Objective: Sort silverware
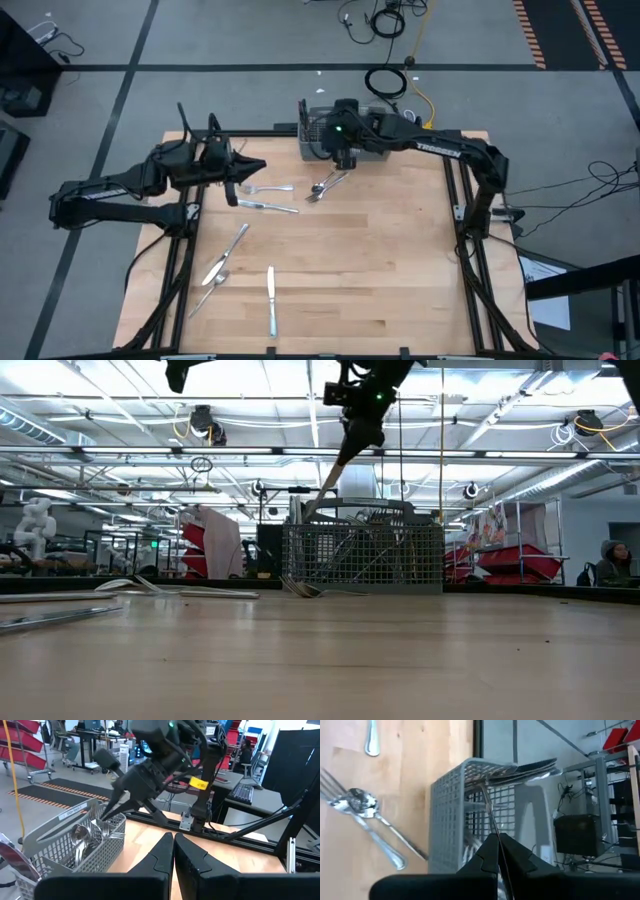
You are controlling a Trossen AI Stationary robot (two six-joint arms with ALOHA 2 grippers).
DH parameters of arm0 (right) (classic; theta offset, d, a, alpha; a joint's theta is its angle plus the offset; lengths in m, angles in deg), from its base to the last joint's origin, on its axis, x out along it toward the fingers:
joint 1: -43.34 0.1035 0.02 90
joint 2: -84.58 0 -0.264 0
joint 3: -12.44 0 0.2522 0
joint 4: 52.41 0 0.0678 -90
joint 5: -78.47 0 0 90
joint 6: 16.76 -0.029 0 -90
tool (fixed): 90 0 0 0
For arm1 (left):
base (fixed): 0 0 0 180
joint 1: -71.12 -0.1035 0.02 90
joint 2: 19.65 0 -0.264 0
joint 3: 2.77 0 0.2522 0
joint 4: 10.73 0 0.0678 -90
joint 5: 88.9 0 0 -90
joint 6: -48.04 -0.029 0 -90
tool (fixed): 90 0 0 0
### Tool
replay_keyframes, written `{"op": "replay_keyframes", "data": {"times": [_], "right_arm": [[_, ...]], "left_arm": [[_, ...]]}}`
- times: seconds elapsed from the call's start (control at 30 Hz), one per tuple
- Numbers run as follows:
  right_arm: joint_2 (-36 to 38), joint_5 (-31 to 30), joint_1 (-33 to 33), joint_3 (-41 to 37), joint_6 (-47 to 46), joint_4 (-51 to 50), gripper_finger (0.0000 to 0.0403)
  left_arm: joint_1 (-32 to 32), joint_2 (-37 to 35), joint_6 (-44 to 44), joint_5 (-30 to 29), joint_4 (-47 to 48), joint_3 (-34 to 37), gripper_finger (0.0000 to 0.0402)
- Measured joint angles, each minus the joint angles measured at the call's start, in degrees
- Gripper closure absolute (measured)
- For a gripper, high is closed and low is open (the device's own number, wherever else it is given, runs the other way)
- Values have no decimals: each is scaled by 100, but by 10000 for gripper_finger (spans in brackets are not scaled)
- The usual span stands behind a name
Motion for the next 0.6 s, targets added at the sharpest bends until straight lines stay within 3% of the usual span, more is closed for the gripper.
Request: {"op": "replay_keyframes", "data": {"times": [0.37,0.6], "right_arm": [[-1014,412,-222,2032,352,-1531,403],[-1106,438,-283,2285,823,-1763,403]], "left_arm": [[1,-2,-3,-61,-19,0,380],[4,-2,-1,-146,-44,0,380]]}}
